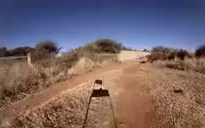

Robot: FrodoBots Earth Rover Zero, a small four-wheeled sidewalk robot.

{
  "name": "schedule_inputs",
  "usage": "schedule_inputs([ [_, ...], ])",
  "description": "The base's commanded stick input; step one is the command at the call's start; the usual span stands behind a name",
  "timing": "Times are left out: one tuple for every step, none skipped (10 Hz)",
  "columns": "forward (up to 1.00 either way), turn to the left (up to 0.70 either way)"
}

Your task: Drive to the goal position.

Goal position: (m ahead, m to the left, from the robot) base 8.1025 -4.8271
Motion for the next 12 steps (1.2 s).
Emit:
schedule_inputs([
  [0.50,-0.45],
  [0.50,-0.25],
  [0.50,-0.06],
  [0.50,-0.31],
  [0.50,-0.18],
  [0.50,-0.16],
  [0.50,-0.40],
  [0.50,-0.49],
  [0.50,-0.46],
  [0.50,-0.47],
  [0.50,-0.40],
  [0.50,-0.14],
])
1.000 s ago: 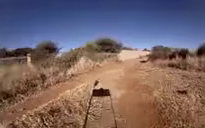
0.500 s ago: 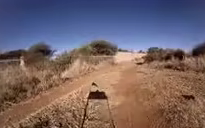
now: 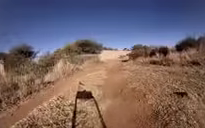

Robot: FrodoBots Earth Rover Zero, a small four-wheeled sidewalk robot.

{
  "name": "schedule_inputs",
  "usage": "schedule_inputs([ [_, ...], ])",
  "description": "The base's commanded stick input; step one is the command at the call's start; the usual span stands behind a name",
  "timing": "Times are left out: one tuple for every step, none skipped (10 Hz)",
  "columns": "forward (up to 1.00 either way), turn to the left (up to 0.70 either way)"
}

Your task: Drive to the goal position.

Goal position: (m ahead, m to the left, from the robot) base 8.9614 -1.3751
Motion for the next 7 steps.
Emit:
schedule_inputs([
  [0.50,0.00],
  [0.50,0.00],
  [0.50,0.00],
  [0.50,0.00],
  [0.50,0.00],
  [0.50,0.00],
  [0.50,0.00],
])
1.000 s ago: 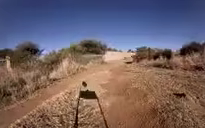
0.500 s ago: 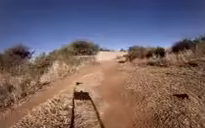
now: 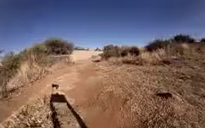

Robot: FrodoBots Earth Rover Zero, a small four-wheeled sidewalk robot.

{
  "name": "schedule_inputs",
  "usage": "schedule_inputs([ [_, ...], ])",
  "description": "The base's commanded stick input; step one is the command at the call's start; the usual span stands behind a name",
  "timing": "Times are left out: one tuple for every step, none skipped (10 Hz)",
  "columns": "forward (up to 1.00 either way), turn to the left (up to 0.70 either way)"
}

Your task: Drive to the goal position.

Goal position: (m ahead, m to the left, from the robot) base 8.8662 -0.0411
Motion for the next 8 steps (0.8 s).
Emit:
schedule_inputs([
  [0.50,0.00],
  [0.50,0.00],
  [0.50,0.00],
  [0.50,0.00],
  [0.50,0.00],
  [0.50,0.00],
  [0.50,0.00],
  [0.50,0.00],
])
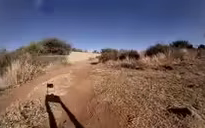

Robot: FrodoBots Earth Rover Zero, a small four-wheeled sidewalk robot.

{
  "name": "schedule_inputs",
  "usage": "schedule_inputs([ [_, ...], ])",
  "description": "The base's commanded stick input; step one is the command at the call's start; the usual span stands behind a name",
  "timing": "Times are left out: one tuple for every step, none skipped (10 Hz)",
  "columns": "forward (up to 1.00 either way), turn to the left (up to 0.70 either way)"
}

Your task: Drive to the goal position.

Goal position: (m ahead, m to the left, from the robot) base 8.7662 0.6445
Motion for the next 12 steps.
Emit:
schedule_inputs([
  [0.50,0.00],
  [0.50,0.00],
  [0.48,0.00],
  [0.47,0.00],
  [0.47,0.00],
  [0.47,0.00],
  [0.47,0.00],
  [0.47,0.00],
  [0.47,0.00],
  [0.47,0.00],
  [0.47,0.00],
  [0.47,0.00],
])
